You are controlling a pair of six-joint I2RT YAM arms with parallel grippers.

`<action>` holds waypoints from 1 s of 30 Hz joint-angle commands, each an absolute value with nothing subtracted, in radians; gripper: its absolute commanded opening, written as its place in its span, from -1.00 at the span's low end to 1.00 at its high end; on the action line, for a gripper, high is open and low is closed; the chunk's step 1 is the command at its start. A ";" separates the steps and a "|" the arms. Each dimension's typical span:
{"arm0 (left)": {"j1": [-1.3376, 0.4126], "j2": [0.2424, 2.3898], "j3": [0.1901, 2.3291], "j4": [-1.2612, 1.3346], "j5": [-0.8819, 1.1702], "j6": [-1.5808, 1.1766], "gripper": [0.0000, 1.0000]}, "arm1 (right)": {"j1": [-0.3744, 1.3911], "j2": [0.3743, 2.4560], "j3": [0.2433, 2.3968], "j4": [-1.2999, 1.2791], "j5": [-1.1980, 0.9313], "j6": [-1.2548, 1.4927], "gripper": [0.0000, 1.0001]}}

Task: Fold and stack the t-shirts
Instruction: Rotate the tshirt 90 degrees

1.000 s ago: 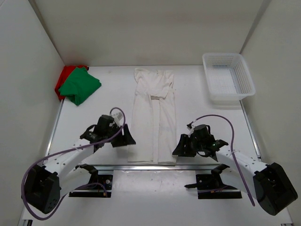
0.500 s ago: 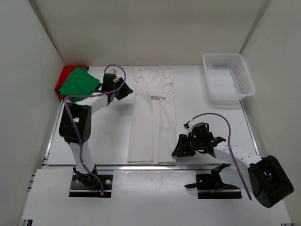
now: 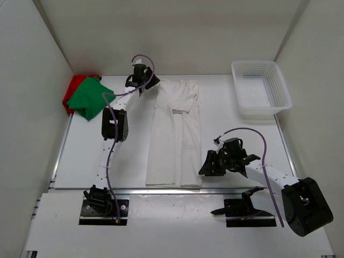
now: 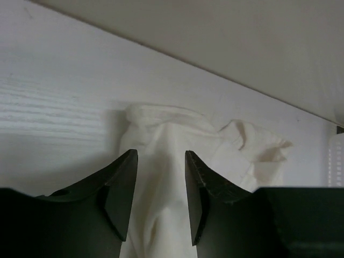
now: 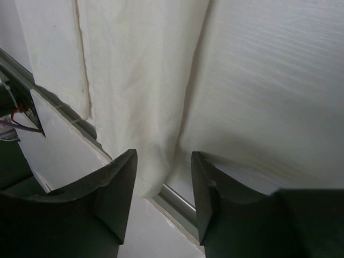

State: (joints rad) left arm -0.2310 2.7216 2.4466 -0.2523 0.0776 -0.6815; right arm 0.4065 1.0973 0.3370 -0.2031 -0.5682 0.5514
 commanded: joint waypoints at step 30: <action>-0.221 2.829 2.554 -0.166 0.071 -0.773 -0.69 | 0.466 1.202 0.336 -0.293 -0.600 0.568 -0.33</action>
State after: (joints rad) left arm -0.2218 2.8208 2.5053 -0.2161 0.0509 -0.7429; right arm 0.4469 1.1564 0.3389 -0.2573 -0.6411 0.5735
